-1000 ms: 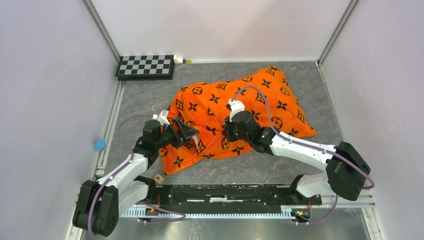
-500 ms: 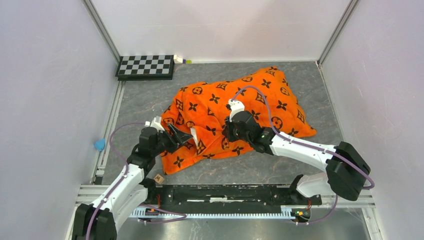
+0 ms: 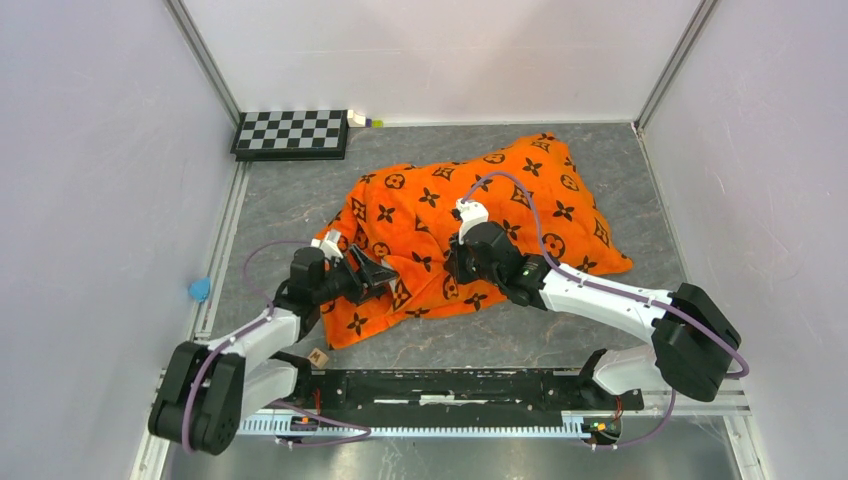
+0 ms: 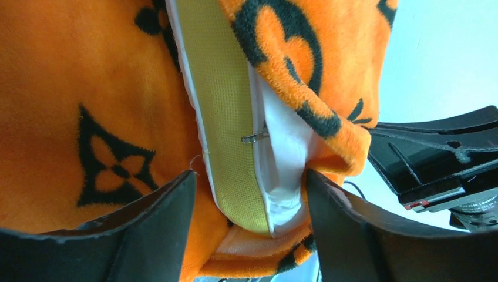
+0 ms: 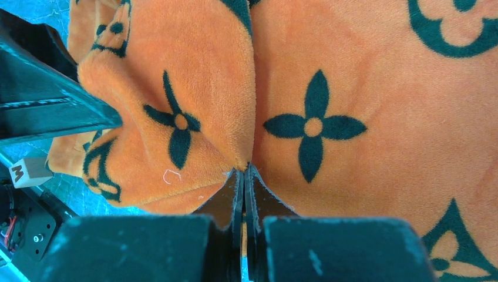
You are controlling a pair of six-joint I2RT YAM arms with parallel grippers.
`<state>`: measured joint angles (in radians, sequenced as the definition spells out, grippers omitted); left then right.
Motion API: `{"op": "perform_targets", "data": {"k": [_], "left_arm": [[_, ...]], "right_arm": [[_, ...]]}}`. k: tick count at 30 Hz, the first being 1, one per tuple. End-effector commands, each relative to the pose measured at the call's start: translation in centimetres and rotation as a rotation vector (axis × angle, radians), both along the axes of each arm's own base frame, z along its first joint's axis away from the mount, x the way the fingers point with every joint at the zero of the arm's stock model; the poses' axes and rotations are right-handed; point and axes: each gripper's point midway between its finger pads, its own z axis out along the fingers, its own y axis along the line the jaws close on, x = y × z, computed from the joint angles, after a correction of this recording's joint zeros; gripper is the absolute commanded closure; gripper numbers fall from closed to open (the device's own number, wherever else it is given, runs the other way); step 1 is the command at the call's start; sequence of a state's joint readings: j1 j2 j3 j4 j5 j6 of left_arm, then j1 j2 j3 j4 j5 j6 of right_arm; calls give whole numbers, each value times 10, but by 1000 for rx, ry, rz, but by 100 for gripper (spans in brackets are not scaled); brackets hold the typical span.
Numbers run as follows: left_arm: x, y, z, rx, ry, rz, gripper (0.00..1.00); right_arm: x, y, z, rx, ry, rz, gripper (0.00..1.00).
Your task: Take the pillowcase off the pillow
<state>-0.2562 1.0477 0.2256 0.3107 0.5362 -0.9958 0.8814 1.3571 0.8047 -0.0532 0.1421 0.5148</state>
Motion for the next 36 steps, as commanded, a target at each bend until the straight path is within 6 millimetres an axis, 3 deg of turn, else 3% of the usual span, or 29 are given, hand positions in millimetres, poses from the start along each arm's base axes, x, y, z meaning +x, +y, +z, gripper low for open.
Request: {"op": "perform_targets", "data": {"k": [1,8,10,14,16,18,19,23,28,31,34,36], "left_arm": [[5,-22,23,-93,-36,-96,28],[13,-27,25,-97,-32,-94,24],[16,-25,28,-88,-55,-77,29],[21,-25,32,-93,-75,-70,58],[22,-31,36,-142,-85,-97,73],[25,-32,42,-189,-94,-128,94],[28,-30,44,-203,-92,-132,97],[42,-3,48,-225,-91,-35,98],[45,35,54,-162,-109,113,98],[41,48,61,-93,-137,160,98],[41,63,70,-52,-161,209,98],[40,63,77,-47,-177,200,98]], "right_arm": [[5,4,13,26,-36,8,100],[7,-2,16,7,-48,-11,100],[9,-12,15,-26,-61,-45,100],[16,-41,13,-108,-87,-133,100],[15,-47,11,-116,-88,-138,100],[14,-49,11,-119,-88,-133,100],[14,-51,10,-126,-87,-135,100],[19,-72,12,-183,-103,-200,100],[32,-134,19,-288,-144,-411,100],[37,-165,26,-327,-179,-500,100],[39,-177,30,-363,-191,-516,100],[40,-163,31,-345,-201,-421,100]]}}
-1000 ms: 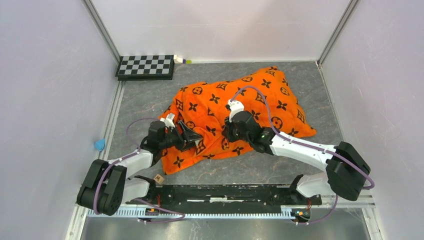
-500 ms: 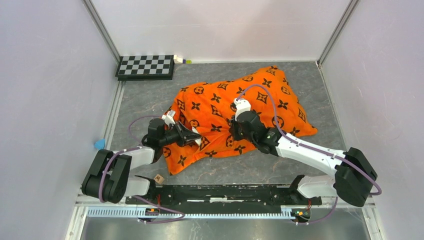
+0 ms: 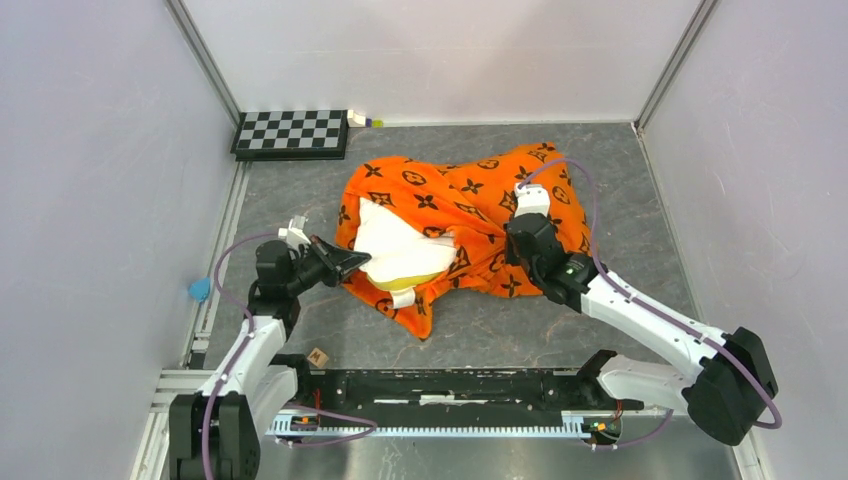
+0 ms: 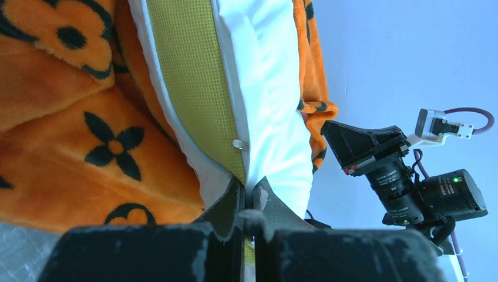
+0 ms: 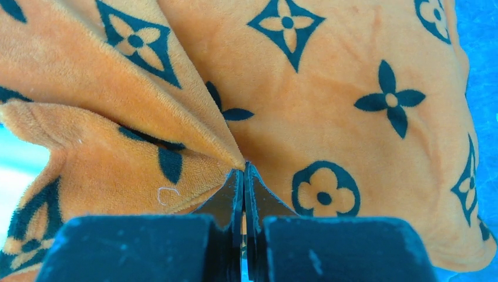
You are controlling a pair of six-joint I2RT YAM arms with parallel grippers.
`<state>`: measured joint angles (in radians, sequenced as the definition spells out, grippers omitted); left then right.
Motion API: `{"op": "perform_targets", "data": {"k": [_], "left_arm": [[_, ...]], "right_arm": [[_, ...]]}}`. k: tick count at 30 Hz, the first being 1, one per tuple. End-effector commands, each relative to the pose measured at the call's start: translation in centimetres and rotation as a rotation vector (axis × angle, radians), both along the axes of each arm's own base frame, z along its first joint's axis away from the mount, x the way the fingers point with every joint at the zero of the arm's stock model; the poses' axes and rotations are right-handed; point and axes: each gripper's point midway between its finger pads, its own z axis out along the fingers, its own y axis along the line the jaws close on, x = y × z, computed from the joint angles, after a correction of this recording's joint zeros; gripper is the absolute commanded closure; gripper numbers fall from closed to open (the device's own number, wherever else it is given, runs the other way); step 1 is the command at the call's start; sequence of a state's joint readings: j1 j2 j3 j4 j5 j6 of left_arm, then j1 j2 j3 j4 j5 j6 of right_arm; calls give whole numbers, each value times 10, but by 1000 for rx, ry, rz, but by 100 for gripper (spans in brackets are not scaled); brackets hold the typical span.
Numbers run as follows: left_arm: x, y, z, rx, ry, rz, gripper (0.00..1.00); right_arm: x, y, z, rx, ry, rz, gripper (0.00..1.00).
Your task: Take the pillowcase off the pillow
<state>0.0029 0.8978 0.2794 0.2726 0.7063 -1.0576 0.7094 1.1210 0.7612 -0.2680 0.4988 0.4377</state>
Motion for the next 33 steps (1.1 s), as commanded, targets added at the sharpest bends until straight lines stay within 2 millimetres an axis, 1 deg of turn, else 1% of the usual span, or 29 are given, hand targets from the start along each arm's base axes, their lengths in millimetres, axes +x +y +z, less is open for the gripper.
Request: {"op": "perform_targets", "data": {"k": [1,2,3,4,5,6,7,9,12,13,15,16,17,18,20,23,25,27,29,31,33], "left_arm": [[13,19,18,79,-60,75,98],[12,17,21,78,-66,61,98],[11,16,23,77,-68,53,98],[10,15,26,78,-74,41,98],[9,14,27,78,-75,33,98],[9,13,29,79,-78,27,98],[7,12,30,76,-79,21,98],[5,10,31,69,-77,4,98],[0,6,29,56,-66,-28,98],[-1,4,29,54,-64,-37,98],[-5,0,30,50,-64,-57,98],[-6,-1,31,50,-67,-62,98],[-7,-2,33,49,-68,-66,98],[-8,-2,36,50,-76,-67,98],[-9,-2,43,58,-93,-67,98],[-13,-1,51,79,-110,-75,98],[-16,-1,56,92,-119,-82,98],[-23,-8,62,100,-133,-120,98],[-25,-8,67,109,-141,-127,98],[-26,-8,73,121,-150,-132,98],[-26,-7,82,129,-166,-126,98]], "right_arm": [[0,-11,1,-111,-19,80,99],[-2,-1,1,-98,-19,148,96],[-5,11,1,-75,-13,217,89],[-8,21,2,-60,-10,280,70],[-12,28,3,-47,-3,329,37],[-15,35,5,-24,-10,378,19],[-20,44,8,1,-26,434,11],[-26,60,20,59,-69,530,7],[-33,92,40,122,-68,679,5],[-34,102,44,111,-60,709,5],[-32,123,57,51,-74,730,5],[-32,133,58,15,-75,730,4],[-29,141,64,-7,-86,723,4],[-28,151,62,-24,-78,726,4],[-16,162,62,-49,-78,677,6],[9,160,62,-145,-86,519,10],[21,161,55,-194,-81,476,11],[25,166,47,-221,-67,480,12],[27,166,36,-247,-50,479,12],[30,157,26,-292,-32,445,13],[34,137,15,-375,-14,362,13]]}}
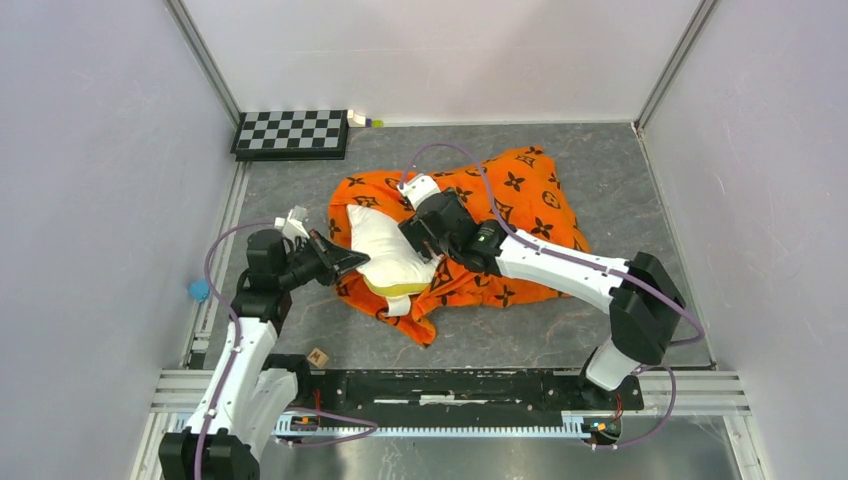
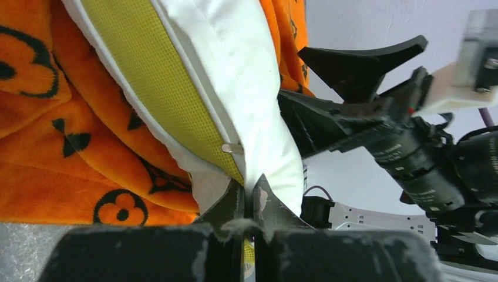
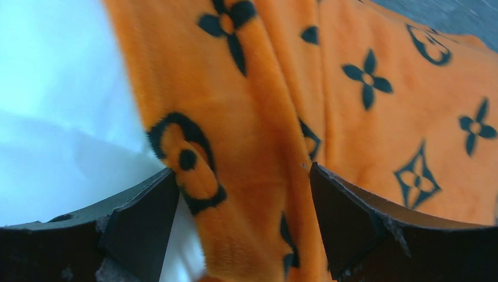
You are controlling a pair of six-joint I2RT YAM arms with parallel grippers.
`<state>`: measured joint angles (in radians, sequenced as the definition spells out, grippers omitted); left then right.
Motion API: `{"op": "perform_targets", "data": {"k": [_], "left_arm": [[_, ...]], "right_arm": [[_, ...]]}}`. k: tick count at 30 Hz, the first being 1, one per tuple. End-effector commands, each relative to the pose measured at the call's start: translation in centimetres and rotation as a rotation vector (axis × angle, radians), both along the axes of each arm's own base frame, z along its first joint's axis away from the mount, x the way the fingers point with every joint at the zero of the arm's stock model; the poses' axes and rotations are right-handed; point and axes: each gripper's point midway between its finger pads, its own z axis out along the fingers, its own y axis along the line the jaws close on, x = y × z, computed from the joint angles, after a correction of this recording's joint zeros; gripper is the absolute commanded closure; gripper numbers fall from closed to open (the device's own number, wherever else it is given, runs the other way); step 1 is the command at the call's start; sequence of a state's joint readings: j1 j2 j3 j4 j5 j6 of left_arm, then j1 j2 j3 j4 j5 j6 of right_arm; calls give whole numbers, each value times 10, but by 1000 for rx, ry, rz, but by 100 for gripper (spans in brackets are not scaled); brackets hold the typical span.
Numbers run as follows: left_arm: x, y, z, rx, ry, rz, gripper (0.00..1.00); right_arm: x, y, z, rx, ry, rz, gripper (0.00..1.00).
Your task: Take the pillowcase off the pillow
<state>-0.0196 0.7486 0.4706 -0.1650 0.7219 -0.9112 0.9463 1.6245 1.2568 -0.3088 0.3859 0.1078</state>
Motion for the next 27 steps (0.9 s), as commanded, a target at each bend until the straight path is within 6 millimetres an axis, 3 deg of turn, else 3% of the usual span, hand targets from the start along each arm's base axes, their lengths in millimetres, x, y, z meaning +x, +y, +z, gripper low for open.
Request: {"op": "perform_targets", "data": {"k": [1,5,8,10,13,15,19,22,27], "left_arm": [[0,-2,49,31,-170,-47,98],[6,11,59,122,-203,16,98],[10,20,70,198,-229,50,98],[12,22,76,218,-230,50,98],[16,20,80,205,-228,45,98],[17,17,83,174,-240,39,98],[17,11,91,118,-268,22,98],[16,9,94,112,-276,16,98],[16,5,94,93,-271,-9,98]], "right_arm": [[15,-41,-2,-156,-69,-178,14],[20,-121,-30,-320,-38,-390,14],[21,-185,-49,-306,14,-513,14],[17,-225,-50,-287,11,-595,14],[16,-252,-43,-282,0,-644,12],[20,-241,-34,-255,3,-579,12],[17,-182,-12,-50,30,-304,13],[4,-138,23,62,-32,-116,13],[-15,-94,71,121,-141,72,13]]}}
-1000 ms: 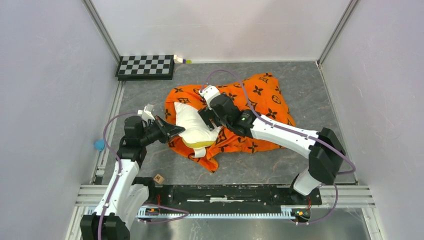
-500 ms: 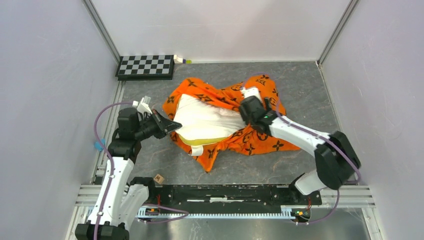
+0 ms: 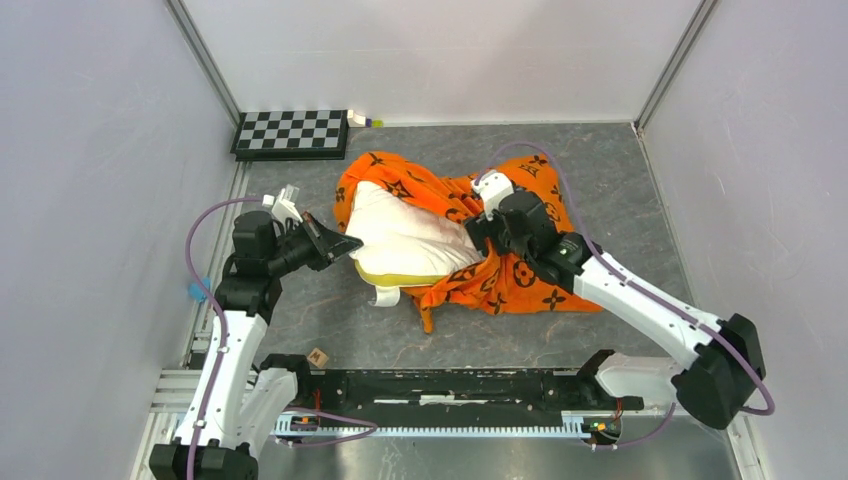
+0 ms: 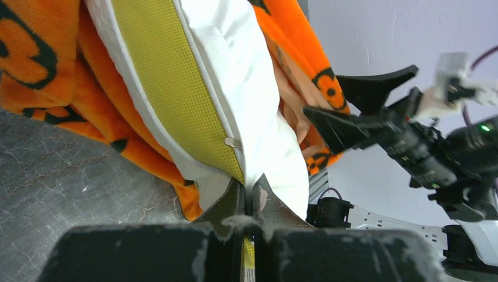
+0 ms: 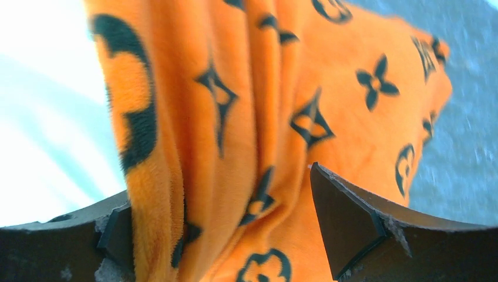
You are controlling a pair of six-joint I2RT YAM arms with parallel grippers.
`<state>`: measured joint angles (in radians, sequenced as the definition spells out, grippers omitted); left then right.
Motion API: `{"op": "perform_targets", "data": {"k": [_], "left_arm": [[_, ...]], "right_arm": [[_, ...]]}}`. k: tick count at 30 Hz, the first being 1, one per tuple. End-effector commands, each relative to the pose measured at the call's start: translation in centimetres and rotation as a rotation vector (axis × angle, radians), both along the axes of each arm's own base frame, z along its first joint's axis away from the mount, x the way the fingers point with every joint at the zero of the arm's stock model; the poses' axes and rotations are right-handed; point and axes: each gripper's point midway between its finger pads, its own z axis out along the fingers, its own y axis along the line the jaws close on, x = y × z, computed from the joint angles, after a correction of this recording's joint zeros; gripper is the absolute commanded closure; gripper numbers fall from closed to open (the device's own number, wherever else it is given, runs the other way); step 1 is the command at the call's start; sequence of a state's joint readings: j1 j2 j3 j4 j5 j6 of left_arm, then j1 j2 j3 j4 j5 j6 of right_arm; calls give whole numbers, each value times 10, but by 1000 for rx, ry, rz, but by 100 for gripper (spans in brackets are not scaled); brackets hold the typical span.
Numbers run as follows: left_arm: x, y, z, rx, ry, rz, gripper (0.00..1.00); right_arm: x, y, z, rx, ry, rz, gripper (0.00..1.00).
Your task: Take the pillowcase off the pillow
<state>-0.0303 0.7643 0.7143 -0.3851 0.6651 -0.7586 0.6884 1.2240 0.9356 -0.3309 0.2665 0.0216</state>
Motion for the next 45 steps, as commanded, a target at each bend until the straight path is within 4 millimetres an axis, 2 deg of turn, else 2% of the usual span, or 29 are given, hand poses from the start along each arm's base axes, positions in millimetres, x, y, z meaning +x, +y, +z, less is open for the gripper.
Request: {"op": "perform_targets", "data": {"k": [1,7,11,15,16,17,19,22,23,26,32,35,40,41,42,43,44,45], "left_arm": [[11,-3,40,-36,-155,-17,98],[12,-4,34,-23,-149,-38,98],[11,-6,36,-27,-152,-51,98],[7,-7,37,-28,-162,-61,98],[6,-7,36,-27,-162,-63,98],[5,-8,35,-28,-162,-64,98],[3,-9,34,-30,-159,-73,98],[1,-11,31,-38,-147,-83,98],[0,-12,31,-40,-145,-85,98],[-2,-14,34,-45,-147,-93,98],[-6,-22,34,-66,-156,-102,98],[-12,-31,41,-113,-150,-139,98],[-22,-47,61,-132,-197,-198,98],[-22,-49,66,-132,-210,-207,98],[-23,-50,71,-133,-218,-214,98],[-23,-52,74,-133,-223,-222,98],[-22,-52,75,-130,-228,-221,97],[-18,-50,73,-119,-231,-207,92]], "right_arm": [[-11,43,67,108,-152,201,13],[-19,51,92,239,-255,231,10],[-32,60,91,309,-268,308,10],[-40,58,100,384,-329,319,9],[-41,55,104,429,-338,290,7],[-43,51,104,455,-342,265,2],[-50,50,110,476,-380,305,2],[-64,73,115,452,-367,438,2],[-68,81,110,405,-347,464,2],[-77,115,96,277,-316,521,2],[-113,180,100,163,-390,642,2],[-113,198,89,85,-414,642,2],[-102,205,63,5,-437,588,2],[-98,203,60,-11,-439,563,6],[-95,200,59,-25,-443,540,20],[-91,194,59,-39,-451,510,41],[-89,186,63,-34,-465,477,68],[-88,176,62,-24,-476,442,85]]}}
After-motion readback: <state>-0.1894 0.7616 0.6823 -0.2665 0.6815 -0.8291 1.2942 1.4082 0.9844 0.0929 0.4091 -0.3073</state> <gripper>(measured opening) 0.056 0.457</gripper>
